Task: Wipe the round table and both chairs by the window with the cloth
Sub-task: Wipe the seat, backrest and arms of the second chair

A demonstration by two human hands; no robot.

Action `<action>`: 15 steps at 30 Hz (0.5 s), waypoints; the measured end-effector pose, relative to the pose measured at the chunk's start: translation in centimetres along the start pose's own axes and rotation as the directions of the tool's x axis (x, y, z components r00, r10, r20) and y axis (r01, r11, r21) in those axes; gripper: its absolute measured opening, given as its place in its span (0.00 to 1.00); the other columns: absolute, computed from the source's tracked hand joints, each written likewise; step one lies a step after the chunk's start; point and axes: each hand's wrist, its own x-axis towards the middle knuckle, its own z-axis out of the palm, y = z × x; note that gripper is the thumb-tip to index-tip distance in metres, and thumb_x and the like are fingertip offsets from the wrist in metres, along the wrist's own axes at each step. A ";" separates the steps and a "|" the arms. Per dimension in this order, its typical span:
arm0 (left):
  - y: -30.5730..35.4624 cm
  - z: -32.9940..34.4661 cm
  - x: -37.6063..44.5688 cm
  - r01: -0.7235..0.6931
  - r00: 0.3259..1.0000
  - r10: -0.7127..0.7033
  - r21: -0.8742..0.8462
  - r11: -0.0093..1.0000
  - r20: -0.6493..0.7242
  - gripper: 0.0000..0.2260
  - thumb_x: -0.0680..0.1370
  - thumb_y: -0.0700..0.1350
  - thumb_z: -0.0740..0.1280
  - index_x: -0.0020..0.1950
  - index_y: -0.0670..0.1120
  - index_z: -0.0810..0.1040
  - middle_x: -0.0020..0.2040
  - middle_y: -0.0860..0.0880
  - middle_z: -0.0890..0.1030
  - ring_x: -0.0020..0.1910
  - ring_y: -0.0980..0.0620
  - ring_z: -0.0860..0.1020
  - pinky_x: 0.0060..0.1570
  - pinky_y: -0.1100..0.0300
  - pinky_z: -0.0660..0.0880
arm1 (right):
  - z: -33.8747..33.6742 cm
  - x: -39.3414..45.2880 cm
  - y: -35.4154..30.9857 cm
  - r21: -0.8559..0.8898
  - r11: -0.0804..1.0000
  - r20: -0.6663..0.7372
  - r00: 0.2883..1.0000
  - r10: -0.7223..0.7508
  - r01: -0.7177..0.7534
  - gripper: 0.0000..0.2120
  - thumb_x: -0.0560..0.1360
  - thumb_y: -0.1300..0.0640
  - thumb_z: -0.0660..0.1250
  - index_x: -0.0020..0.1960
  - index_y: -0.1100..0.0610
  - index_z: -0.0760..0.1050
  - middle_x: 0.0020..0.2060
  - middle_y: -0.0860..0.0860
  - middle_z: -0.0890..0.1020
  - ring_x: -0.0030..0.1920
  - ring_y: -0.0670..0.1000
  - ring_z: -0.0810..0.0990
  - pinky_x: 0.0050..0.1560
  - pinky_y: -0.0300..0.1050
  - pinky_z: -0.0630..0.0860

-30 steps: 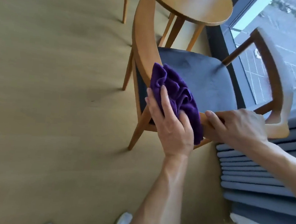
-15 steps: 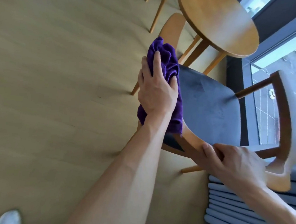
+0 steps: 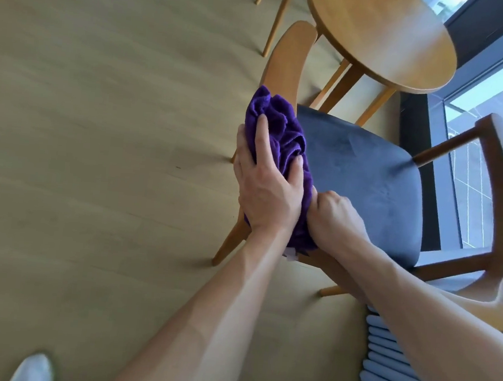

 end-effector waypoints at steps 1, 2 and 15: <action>0.0 -0.1 0.4 -0.001 1.000 0.000 0.015 1.000 0.021 0.32 0.78 0.52 0.68 0.80 0.52 0.60 0.79 0.46 0.61 0.75 0.45 0.65 0.64 0.52 0.73 | 0.0 -0.2 0.1 -0.028 0.999 -0.005 1.000 -0.031 0.031 0.24 0.83 0.45 0.46 0.33 0.54 0.64 0.31 0.49 0.70 0.38 0.60 0.72 0.43 0.49 0.68; 0.0 -0.1 1.1 -0.003 0.999 0.001 0.029 1.000 0.049 0.32 0.78 0.52 0.68 0.80 0.53 0.60 0.79 0.47 0.61 0.74 0.45 0.66 0.62 0.51 0.74 | 0.1 -0.4 0.1 -0.064 0.996 -0.005 0.998 -0.059 0.058 0.24 0.83 0.45 0.46 0.33 0.53 0.64 0.30 0.49 0.70 0.38 0.60 0.72 0.41 0.49 0.68; -0.2 0.2 6.6 0.029 0.988 -0.035 0.044 0.999 0.152 0.31 0.81 0.54 0.64 0.81 0.52 0.56 0.78 0.48 0.63 0.73 0.46 0.68 0.63 0.52 0.71 | -0.1 0.9 -1.8 0.304 0.947 0.001 0.994 -0.110 0.105 0.12 0.82 0.50 0.49 0.53 0.52 0.70 0.44 0.50 0.80 0.46 0.54 0.75 0.45 0.52 0.72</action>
